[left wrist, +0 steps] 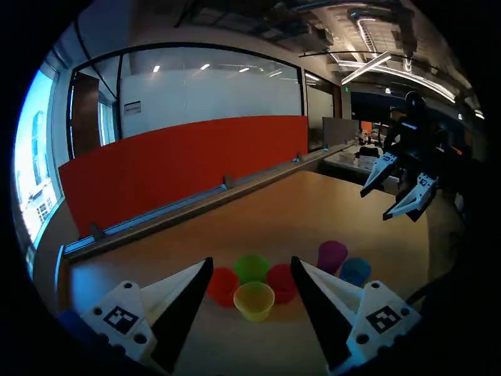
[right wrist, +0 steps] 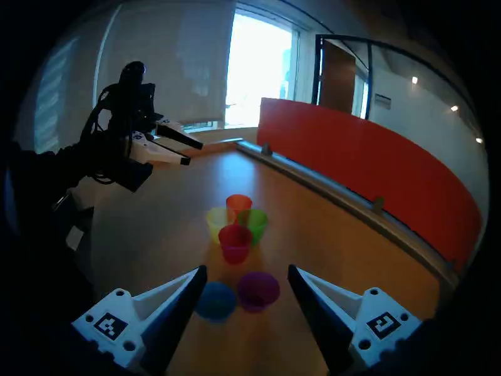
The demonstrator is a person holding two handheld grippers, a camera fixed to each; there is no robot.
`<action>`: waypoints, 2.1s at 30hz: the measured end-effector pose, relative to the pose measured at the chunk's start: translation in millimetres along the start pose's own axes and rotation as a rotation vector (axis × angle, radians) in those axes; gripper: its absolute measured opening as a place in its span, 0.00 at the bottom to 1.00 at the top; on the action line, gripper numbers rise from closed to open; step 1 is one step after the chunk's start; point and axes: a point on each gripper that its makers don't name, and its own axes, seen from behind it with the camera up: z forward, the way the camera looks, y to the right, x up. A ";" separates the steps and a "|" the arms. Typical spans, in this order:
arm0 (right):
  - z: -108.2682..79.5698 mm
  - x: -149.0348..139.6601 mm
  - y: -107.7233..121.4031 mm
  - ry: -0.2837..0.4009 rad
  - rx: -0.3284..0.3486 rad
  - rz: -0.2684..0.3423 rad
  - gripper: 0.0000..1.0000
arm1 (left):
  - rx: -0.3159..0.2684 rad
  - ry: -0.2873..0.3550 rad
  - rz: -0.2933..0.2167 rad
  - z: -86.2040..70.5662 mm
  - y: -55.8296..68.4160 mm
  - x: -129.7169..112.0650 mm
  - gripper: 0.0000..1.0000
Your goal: Pour water
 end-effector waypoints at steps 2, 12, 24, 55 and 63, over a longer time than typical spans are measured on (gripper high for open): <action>2.6 -4.7 -2.1 -0.007 0.009 0.008 1.00 | 0.001 -0.005 0.003 1.9 0.9 -3.5 0.92; 14.4 -23.9 -12.7 -0.040 0.042 -0.002 1.00 | -0.027 -0.032 0.006 12.1 13.8 -22.4 0.92; 29.4 -46.8 -20.8 -0.081 0.075 -0.001 1.00 | -0.036 -0.055 0.005 18.8 15.7 -39.1 0.92; 56.3 -106.1 -48.7 -0.186 0.137 -0.031 1.00 | -0.035 -0.075 0.012 38.7 7.4 -58.8 0.92; 65.2 -117.0 -54.4 -0.202 0.155 -0.043 1.00 | -0.041 -0.080 0.016 49.2 7.2 -60.0 0.92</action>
